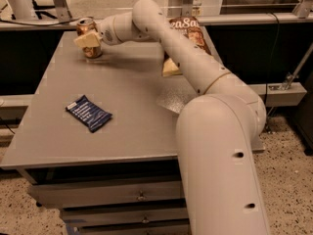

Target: Pick orange can

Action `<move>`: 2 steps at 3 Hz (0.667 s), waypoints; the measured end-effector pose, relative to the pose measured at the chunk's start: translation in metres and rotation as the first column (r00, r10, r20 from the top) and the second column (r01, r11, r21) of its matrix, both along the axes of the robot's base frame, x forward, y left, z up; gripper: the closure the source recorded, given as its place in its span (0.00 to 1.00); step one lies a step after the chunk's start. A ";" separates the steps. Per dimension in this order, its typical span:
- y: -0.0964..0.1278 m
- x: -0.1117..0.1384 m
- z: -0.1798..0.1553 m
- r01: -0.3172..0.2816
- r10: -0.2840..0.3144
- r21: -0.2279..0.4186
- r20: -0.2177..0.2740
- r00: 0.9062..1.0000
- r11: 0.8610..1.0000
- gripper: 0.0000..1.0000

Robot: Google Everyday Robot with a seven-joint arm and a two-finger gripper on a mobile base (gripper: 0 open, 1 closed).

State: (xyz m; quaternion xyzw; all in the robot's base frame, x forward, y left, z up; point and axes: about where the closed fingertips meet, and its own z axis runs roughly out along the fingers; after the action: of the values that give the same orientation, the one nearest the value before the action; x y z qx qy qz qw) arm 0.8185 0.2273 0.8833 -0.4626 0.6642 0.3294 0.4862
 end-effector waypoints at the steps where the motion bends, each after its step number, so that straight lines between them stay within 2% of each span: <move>1: -0.001 -0.005 0.002 -0.008 0.008 0.022 -0.015 1.000 1.000 0.65; 2: -0.006 -0.018 0.014 -0.020 0.020 0.050 -0.008 1.000 0.999 0.88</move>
Offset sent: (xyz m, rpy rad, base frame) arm -0.0336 -0.0215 0.0331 0.0866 -0.0054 0.0252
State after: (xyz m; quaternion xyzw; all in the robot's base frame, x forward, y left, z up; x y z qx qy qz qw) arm 0.8007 0.2209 0.8976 -0.4554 0.6531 0.3528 0.4916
